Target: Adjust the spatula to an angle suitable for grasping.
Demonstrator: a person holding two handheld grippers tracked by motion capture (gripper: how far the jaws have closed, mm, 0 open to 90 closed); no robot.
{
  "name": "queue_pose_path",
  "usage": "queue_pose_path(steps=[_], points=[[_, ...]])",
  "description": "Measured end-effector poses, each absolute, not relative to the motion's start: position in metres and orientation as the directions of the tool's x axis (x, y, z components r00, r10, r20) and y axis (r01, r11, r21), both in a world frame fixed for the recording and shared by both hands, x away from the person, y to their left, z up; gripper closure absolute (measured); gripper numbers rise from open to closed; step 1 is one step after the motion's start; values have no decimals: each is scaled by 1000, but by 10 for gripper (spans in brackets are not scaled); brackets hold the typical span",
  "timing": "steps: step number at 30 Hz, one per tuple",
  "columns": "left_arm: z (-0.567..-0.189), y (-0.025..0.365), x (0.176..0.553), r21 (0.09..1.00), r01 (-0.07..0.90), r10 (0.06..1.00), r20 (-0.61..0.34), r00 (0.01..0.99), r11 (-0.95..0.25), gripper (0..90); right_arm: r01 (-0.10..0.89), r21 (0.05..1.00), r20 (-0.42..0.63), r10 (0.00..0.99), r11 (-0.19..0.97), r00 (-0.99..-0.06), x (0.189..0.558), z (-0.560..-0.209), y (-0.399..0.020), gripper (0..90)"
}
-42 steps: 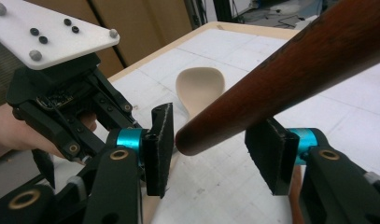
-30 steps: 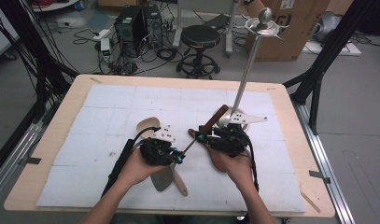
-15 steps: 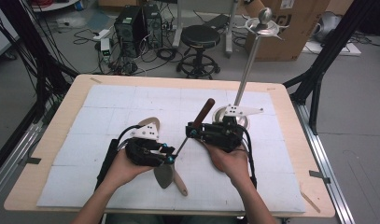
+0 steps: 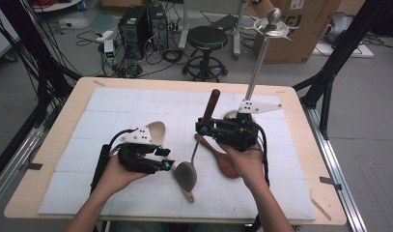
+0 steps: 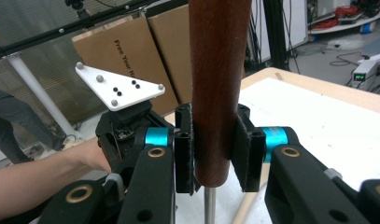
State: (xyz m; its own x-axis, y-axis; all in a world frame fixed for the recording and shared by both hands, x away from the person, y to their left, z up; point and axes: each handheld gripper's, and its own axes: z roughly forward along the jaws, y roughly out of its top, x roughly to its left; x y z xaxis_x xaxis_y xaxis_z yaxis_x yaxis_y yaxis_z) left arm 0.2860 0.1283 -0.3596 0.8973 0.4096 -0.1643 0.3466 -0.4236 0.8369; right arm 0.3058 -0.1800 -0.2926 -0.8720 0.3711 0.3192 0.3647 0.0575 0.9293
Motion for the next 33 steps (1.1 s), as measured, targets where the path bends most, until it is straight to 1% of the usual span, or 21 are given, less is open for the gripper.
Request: queue_pose_path(steps=[8, 14, 16, 24, 33], points=[[-363, 142, 286, 840, 348, 428, -157, 890, -416, 504, 297, 952, 247, 383, 77, -890, 307, -276, -190, 731], [-368, 152, 286, 841, 366, 461, -161, 873, -399, 459, 270, 957, 207, 396, 108, -894, 313, -271, -200, 731], [-370, 155, 286, 839, 373, 474, -161, 866, -397, 414, 264, 958, 199, 398, 114, -895, 314, -270, -202, 731], [-377, 167, 285, 838, 387, 506, -159, 848, -385, 325, 236, 964, 175, 368, 126, -913, 322, -265, -212, 731], [-381, 178, 287, 846, 392, 540, -152, 828, -362, 284, 226, 965, 162, 377, 133, -912, 329, -261, -223, 731]])
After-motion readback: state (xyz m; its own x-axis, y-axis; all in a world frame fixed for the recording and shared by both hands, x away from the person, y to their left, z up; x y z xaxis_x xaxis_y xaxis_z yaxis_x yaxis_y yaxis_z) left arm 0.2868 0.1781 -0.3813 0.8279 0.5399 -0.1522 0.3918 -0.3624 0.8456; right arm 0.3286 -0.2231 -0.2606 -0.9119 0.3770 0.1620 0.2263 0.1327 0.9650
